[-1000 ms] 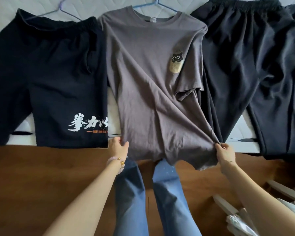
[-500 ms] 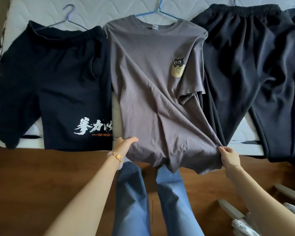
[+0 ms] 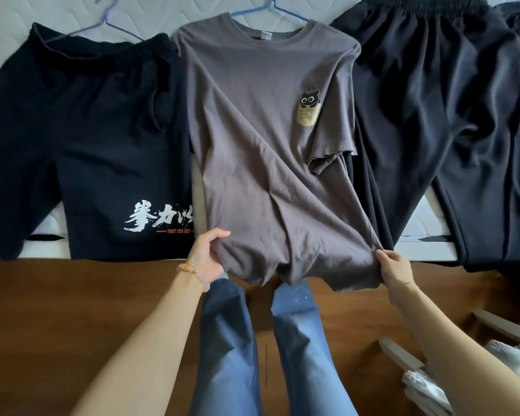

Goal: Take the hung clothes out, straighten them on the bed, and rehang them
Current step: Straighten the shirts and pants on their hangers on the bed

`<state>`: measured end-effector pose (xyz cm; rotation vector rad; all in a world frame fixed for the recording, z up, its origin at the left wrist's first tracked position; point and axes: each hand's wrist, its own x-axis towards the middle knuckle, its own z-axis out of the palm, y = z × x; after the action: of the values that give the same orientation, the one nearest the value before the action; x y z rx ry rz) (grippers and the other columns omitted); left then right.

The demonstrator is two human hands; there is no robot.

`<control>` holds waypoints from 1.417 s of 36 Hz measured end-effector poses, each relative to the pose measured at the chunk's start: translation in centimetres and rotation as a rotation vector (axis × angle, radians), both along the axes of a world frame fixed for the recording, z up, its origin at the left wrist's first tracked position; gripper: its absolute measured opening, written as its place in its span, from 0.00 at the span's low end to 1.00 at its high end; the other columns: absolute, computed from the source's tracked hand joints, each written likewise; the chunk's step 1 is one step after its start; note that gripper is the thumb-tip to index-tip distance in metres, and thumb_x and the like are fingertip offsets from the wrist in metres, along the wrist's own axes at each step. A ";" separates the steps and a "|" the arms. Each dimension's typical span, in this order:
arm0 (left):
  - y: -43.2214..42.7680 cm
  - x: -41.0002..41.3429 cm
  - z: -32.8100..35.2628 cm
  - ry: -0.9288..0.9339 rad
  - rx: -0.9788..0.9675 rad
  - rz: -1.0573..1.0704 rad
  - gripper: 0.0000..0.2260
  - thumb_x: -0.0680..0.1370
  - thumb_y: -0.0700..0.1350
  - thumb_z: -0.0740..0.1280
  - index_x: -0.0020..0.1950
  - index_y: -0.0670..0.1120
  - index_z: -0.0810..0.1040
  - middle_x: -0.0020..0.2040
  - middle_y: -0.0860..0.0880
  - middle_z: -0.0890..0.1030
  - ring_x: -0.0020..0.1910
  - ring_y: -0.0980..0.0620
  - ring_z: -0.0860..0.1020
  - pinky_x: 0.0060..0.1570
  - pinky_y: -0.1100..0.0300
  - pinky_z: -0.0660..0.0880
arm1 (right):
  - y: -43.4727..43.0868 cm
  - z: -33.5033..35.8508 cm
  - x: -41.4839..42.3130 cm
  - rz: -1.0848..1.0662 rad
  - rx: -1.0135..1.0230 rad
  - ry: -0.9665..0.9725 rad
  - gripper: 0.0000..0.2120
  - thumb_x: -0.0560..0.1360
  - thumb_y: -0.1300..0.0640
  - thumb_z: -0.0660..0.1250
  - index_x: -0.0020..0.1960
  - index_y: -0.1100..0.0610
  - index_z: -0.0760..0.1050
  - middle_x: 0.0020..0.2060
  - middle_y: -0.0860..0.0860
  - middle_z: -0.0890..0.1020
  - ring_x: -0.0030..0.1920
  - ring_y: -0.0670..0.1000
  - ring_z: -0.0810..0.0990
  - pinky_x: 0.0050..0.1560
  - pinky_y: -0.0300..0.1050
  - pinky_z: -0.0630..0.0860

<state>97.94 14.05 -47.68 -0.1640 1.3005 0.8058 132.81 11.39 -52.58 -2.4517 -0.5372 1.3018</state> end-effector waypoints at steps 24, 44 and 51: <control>-1.0 -8.5 1.6 0.460 0.008 -0.082 0.13 0.71 0.33 0.68 0.55 0.39 0.77 0.51 0.44 0.82 0.55 0.46 0.79 0.51 0.57 0.74 | -0.1 -0.4 0.5 -0.064 -0.003 0.033 0.06 0.78 0.57 0.63 0.49 0.57 0.77 0.42 0.56 0.77 0.45 0.54 0.72 0.48 0.49 0.70; -2.3 -14.7 4.6 0.743 -0.102 -0.851 0.15 0.71 0.50 0.73 0.53 0.43 0.79 0.50 0.45 0.83 0.50 0.48 0.79 0.49 0.56 0.73 | -0.6 1.8 -0.8 0.047 -0.002 0.052 0.09 0.81 0.56 0.60 0.54 0.58 0.76 0.50 0.55 0.77 0.51 0.53 0.72 0.49 0.45 0.68; -7.6 -19.4 2.2 0.585 -0.335 -1.223 0.35 0.56 0.67 0.76 0.56 0.50 0.76 0.57 0.51 0.79 0.60 0.52 0.75 0.65 0.52 0.68 | -2.6 4.2 -2.5 0.012 -0.042 0.297 0.33 0.60 0.31 0.74 0.50 0.57 0.81 0.43 0.52 0.86 0.44 0.52 0.82 0.50 0.48 0.77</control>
<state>78.54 6.45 -45.46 0.6104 1.7294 -0.4573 130.31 8.78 -48.35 -2.2312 -0.4511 1.6594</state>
